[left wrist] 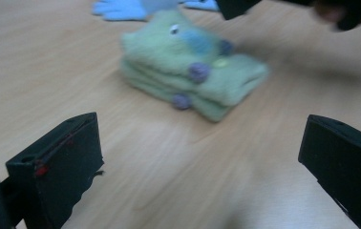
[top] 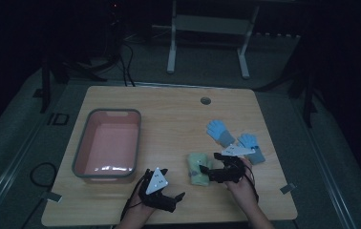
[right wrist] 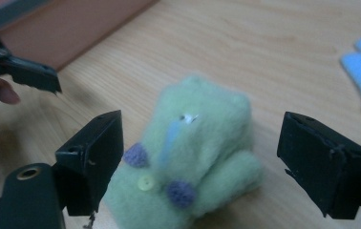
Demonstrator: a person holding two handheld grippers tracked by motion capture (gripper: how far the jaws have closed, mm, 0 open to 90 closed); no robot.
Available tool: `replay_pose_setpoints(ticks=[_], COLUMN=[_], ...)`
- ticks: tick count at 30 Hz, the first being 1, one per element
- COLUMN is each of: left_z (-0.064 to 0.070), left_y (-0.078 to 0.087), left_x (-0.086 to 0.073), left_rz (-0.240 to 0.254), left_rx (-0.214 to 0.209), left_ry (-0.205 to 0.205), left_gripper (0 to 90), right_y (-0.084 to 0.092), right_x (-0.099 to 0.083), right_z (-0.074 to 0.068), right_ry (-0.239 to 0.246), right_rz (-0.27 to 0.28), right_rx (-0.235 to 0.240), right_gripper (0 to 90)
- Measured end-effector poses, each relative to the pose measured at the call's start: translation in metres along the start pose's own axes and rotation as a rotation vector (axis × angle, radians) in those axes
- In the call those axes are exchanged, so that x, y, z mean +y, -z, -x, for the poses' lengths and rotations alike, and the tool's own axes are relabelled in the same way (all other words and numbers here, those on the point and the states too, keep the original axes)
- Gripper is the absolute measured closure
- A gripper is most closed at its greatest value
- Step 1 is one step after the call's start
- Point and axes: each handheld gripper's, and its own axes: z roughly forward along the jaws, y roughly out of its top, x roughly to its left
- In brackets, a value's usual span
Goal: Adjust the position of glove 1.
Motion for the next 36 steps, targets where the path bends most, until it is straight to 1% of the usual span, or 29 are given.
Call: replay_pose_setpoints(ticks=[1, 2, 3, 4, 5, 6, 7, 8, 11, 13, 14, 15, 17, 19, 21, 22, 23, 24, 25, 26, 27, 28, 29, 30, 31, 32, 34, 35, 36], left_z=[0.000, 0.000, 0.001, 0.002, 0.003, 0.005, 0.006, 0.007, 0.006, 0.006, 0.006, 0.007, 0.007, 0.008, 0.007, 0.007, 0.008, 0.008, 0.007, 0.007, 0.007, 0.007, 0.008, 0.008, 0.010, 0.010, 0.010, 0.009, 0.009], left_y=[0.000, 0.000, 0.000, 0.000, -0.001, -0.001, -0.003, -0.004, -0.007, -0.010, -0.011, -0.012, -0.013, -0.014, -0.016, -0.016, -0.017, -0.017, -0.018, -0.019, -0.019, -0.020, -0.022, -0.022, -0.024, -0.026, -0.029, -0.033, -0.033], left_x=[0.000, 0.001, 0.002, 0.004, 0.005, 0.008, 0.011, 0.012, 0.013, 0.013, 0.013, 0.014, 0.015, 0.017, 0.022, 0.022, 0.027, 0.027, 0.030, 0.034, 0.034, 0.036, 0.041, 0.041, 0.046, 0.047, 0.049, 0.051, 0.051], left_rz=[0.000, -0.009, -0.015, -0.017, -0.023, -0.032, -0.037, -0.041, -0.048, -0.042, -0.044, -0.047, -0.046, -0.046, -0.044, -0.044, -0.043, -0.043, -0.048, -0.053, -0.053, -0.051, -0.059, -0.059, -0.057, -0.054, -0.054, -0.051, -0.051], left_rx=[0.000, -0.018, -0.030, -0.042, -0.056, -0.062, -0.075, -0.079, -0.087, -0.101, -0.098, -0.094, -0.095, -0.093, -0.119, -0.119, -0.110, -0.110, -0.111, -0.101, -0.101, -0.107, -0.110, -0.110, -0.122, -0.125, -0.134, -0.144, -0.144], left_ry=[0.000, 0.002, -0.007, -0.016, -0.025, -0.032, -0.041, -0.048, -0.047, -0.028, -0.033, -0.049, -0.053, -0.068, -0.092, -0.092, -0.129, -0.129, -0.150, -0.178, -0.178, -0.195, -0.227, -0.227, -0.264, -0.277, -0.276, -0.275, -0.275], left_gripper=[1.2, 1.2, 1.2, 1.2, 1.2, 1.2, 1.2, 1.2, 1.2, 1.2, 1.2, 1.2, 1.2, 1.2, 1.2, 1.2, 1.2, 1.2, 1.2, 1.2, 1.2, 1.2, 1.2, 1.2, 4.7, 8.6, 8.8, 9.2, 10.7], right_y=[0.001, 0.003, 0.003, 0.007, 0.007, 0.011, 0.012, 0.013, 0.015, 0.016, 0.016, 0.016, 0.016, 0.016, 0.015, 0.015, 0.015, 0.015, 0.015, 0.013, 0.013, 0.011, 0.009, 0.007, 0.004, 0.001, -0.002, -0.008, -0.011], right_x=[0.000, -0.001, -0.001, -0.001, -0.001, 0.000, 0.001, 0.001, 0.003, 0.005, 0.005, 0.006, 0.006, 0.007, 0.009, 0.009, 0.011, 0.011, 0.013, 0.017, 0.017, 0.020, 0.021, 0.022, 0.023, 0.023, 0.024, 0.025, 0.024], right_z=[0.002, 0.004, 0.004, 0.010, 0.010, 0.014, 0.016, 0.018, 0.021, 0.022, 0.022, 0.022, 0.022, 0.023, 0.026, 0.026, 0.029, 0.029, 0.030, 0.030, 0.030, 0.031, 0.032, 0.033, 0.034, 0.034, 0.035, 0.036, 0.036], right_ry=[0.021, 0.035, 0.035, 0.037, 0.037, 0.028, 0.016, 0.000, -0.001, -0.001, 0.003, 0.005, 0.014, 0.018, 0.006, 0.006, 0.000, 0.000, -0.001, 0.001, 0.001, -0.006, -0.008, -0.015, -0.006, 0.004, 0.004, -0.005, 0.000], right_rz=[0.006, 0.015, 0.015, 0.030, 0.030, 0.019, 0.015, 0.022, 0.030, 0.041, 0.039, 0.033, 0.028, 0.029, 0.028, 0.028, 0.023, 0.023, 0.027, 0.036, 0.036, 0.043, 0.036, 0.024, 0.018, 0.017, 0.016, -0.002, -0.001], right_rx=[-0.008, -0.005, -0.005, 0.011, 0.011, 0.009, 0.019, 0.038, 0.031, 0.029, 0.031, 0.027, 0.030, 0.034, 0.048, 0.048, 0.055, 0.055, 0.054, 0.049, 0.049, 0.060, 0.086, 0.100, 0.100, 0.105, 0.110, 0.118, 0.112], right_gripper=[13.3, 13.2, 13.2, 13.1, 13.1, 12.9, 13.4, 13.4, 13.5, 13.6, 13.6, 13.6, 13.6, 13.5, 12.8, 12.8, 12.5, 12.5, 12.5, 12.2, 12.2, 12.1, 12.2, 13.5, 14.7, 16.5, 17.8, 20.9, 22.0])
